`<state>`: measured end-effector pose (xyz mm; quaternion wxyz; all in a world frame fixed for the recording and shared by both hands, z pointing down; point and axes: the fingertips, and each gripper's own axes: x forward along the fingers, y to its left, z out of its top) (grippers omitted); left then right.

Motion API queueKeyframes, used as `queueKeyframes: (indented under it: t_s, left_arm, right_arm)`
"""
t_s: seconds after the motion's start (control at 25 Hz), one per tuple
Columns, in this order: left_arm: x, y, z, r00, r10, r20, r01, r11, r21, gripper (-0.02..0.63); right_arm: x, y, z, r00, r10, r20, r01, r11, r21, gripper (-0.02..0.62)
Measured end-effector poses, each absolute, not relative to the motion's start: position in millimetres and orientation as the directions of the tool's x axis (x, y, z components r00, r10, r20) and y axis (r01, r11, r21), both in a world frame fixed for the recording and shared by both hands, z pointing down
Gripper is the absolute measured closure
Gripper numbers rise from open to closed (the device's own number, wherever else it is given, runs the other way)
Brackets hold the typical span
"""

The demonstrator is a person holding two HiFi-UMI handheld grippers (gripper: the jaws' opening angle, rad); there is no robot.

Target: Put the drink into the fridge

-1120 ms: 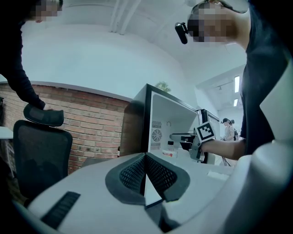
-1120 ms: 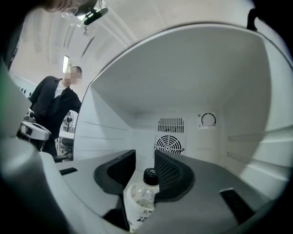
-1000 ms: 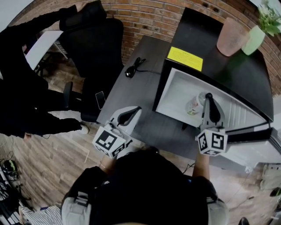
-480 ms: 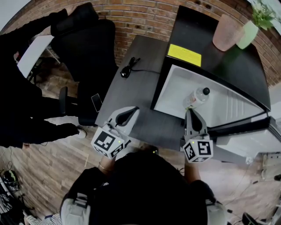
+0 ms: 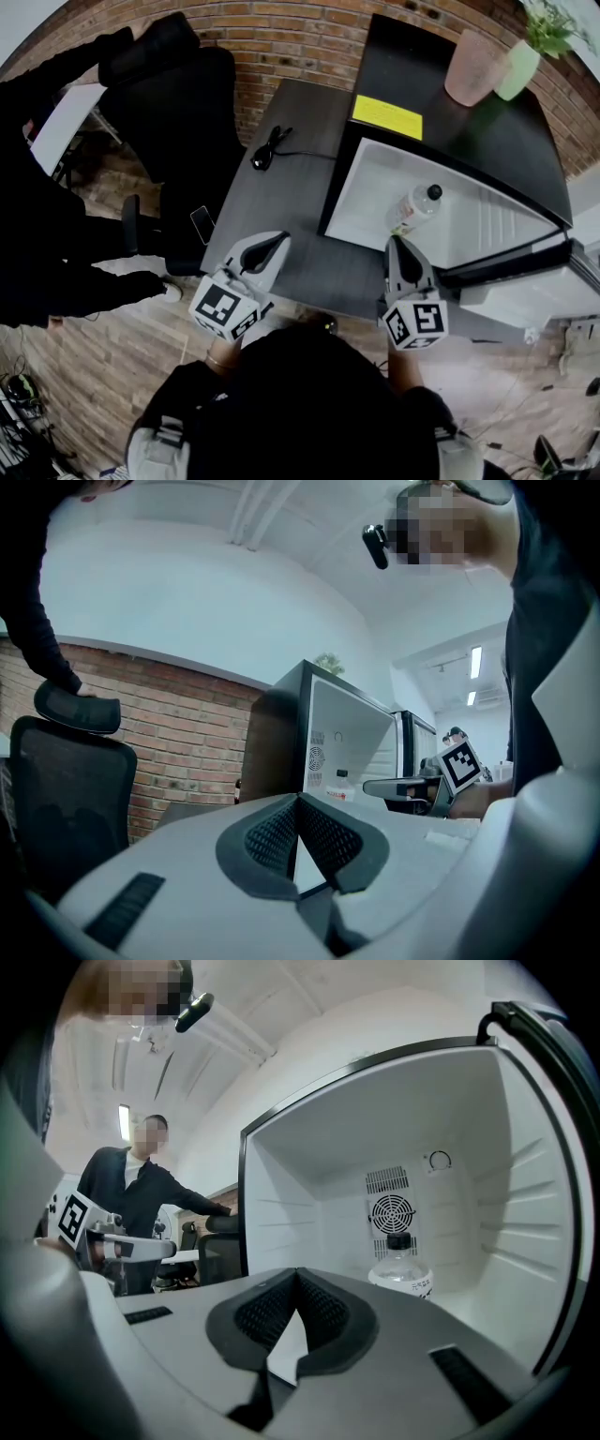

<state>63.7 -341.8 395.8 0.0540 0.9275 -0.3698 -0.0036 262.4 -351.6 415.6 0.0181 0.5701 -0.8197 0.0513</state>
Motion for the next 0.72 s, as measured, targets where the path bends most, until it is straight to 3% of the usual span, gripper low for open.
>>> queueKeyframes:
  t_s: [0.72]
  left_arm:
    - [66.5,-340.3,397.6,0.719,-0.694,0.045,-0.695,-0.714,0.089,0.609]
  right_arm:
    - [270.8,-347.3,416.2,-0.335,-0.938,0.086,-0.942,0.330,-0.065,0.598]
